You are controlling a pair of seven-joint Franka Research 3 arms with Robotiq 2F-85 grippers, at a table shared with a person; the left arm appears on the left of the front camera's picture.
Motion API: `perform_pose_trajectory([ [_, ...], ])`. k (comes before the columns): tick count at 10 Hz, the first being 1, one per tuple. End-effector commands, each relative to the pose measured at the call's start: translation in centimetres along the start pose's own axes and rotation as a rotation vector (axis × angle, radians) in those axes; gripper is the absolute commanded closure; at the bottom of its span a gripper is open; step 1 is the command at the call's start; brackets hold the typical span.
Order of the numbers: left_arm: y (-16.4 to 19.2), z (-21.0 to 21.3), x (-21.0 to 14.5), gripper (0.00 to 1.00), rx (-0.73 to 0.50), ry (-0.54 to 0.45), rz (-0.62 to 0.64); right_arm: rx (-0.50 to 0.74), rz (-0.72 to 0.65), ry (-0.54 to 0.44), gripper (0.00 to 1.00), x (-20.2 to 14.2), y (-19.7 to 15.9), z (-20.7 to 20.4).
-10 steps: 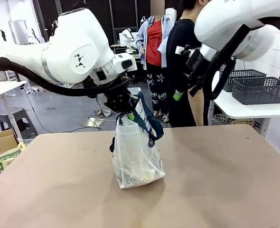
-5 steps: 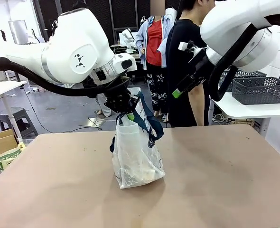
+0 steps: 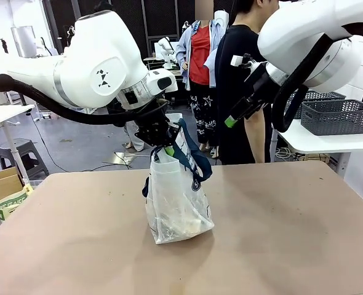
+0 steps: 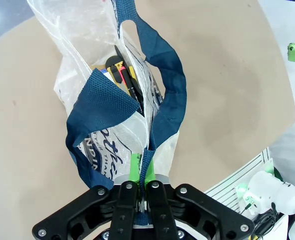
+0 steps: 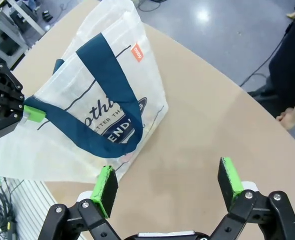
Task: Transfer purchased items from the store into the shopping bag.
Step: Move the Reusable shopping bag to the right side of the table.
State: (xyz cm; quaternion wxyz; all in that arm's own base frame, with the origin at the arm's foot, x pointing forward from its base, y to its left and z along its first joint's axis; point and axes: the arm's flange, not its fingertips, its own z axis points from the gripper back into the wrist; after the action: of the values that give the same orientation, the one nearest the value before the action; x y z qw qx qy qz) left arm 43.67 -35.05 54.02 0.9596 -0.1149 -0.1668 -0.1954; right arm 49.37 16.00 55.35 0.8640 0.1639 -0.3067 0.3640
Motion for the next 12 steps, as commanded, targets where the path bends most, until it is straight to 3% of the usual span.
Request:
perform_pose_trajectory([
  [1,0.1,0.4,0.0,1.00,0.001,-0.008,0.002,-0.006,-0.008,0.009,0.00,0.2,0.2,0.2],
  [7,0.0,0.0,0.0,1.00,0.000,0.000,0.000,-0.006,-0.008,0.009,0.00,0.2,0.2,0.2],
  [12,2.4,7.4,3.1,1.00,0.071,-0.044,-0.026,-0.006,-0.008,0.009,0.00,0.2,0.2,0.2],
])
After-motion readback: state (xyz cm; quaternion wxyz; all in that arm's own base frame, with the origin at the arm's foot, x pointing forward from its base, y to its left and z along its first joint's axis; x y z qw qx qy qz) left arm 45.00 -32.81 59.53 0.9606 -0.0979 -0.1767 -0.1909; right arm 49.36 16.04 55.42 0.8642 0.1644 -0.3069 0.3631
